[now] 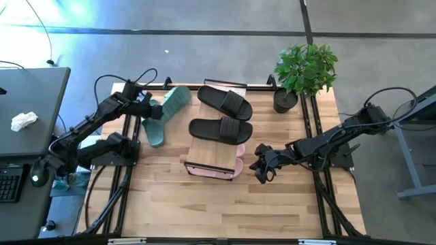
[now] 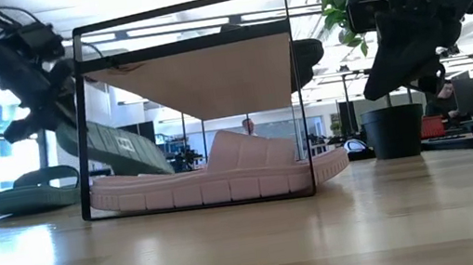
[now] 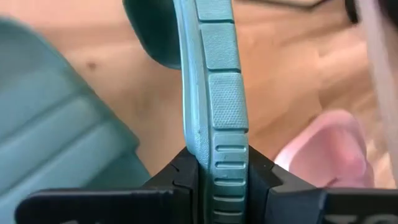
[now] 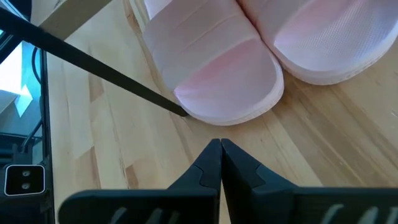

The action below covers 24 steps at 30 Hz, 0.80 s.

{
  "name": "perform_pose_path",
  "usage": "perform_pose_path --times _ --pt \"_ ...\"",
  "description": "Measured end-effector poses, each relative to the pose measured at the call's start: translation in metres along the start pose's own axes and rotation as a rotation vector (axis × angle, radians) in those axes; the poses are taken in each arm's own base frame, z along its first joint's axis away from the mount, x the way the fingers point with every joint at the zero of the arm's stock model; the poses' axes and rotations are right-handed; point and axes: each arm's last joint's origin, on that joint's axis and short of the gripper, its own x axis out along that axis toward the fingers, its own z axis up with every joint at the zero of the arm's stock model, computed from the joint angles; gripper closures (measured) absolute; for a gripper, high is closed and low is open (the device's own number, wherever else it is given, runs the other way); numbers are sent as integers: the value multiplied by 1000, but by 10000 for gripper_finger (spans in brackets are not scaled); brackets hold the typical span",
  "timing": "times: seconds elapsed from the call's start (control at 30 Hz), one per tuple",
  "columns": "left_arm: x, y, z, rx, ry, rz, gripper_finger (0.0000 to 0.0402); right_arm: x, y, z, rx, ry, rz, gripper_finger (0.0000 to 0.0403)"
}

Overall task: Pick and place slides into the shelf
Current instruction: Put the right green slide under the shelf

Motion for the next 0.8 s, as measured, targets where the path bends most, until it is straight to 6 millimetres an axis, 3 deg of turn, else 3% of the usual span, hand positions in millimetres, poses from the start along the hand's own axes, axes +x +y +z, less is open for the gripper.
perform_pose_path --times 0.23,0.8 --pt "-22 -9 2 53 -137 7 347 0 0 0 11 1 1 402" --pt "-67 -23 -18 223 -417 -102 348 0 2 3 71 -39 15 402"
